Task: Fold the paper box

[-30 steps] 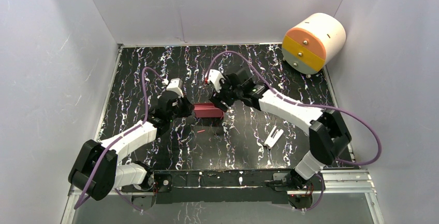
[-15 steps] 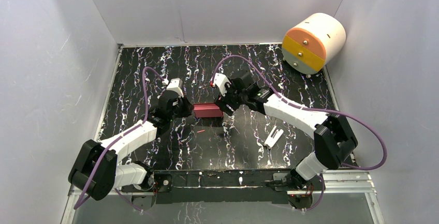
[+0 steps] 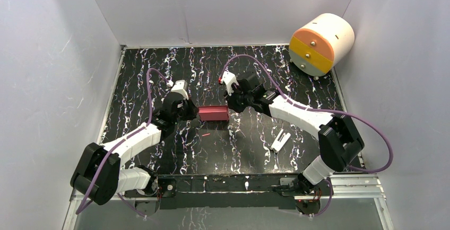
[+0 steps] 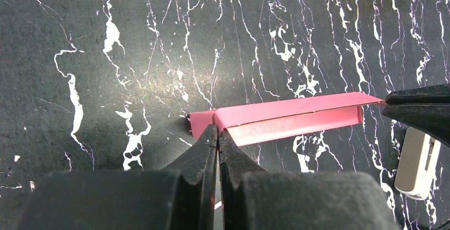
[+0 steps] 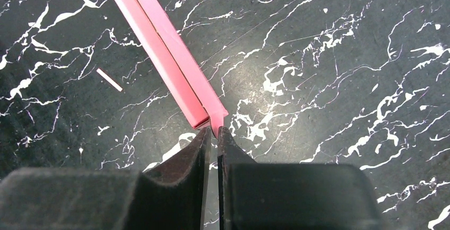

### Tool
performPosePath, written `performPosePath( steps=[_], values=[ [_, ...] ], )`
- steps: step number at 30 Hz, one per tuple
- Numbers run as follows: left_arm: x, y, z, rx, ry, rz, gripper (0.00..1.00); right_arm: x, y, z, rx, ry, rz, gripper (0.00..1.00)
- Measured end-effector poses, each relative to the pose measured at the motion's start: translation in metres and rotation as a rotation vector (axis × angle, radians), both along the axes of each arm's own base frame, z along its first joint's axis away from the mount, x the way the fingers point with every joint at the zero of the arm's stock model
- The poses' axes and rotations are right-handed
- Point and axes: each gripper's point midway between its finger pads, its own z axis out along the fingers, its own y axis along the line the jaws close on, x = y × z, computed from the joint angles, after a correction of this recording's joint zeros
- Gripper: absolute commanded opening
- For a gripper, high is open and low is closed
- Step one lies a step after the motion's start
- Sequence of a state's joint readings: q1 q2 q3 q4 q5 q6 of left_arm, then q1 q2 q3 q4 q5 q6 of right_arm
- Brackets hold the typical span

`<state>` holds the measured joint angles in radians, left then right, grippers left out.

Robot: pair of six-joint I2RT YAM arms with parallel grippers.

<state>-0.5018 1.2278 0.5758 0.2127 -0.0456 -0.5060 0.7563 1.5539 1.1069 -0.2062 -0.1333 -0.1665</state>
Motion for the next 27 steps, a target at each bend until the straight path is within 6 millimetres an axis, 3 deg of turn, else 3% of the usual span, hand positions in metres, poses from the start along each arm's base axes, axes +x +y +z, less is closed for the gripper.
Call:
performPosePath(
  steps=[7, 20, 27],
  values=[
    [0.000, -0.001, 0.000, 0.002, 0.002, -0.002, 0.00, -0.003, 0.002, -0.002, 0.017, 0.030, -0.006, 0.22],
    [0.000, -0.002, 0.000, 0.005, 0.004, -0.006, 0.00, -0.002, 0.004, -0.007, 0.014, 0.041, -0.003, 0.22],
    [0.000, -0.002, 0.000, 0.006, 0.003, -0.008, 0.00, 0.003, 0.004, -0.010, 0.009, 0.033, -0.025, 0.04]
  ],
)
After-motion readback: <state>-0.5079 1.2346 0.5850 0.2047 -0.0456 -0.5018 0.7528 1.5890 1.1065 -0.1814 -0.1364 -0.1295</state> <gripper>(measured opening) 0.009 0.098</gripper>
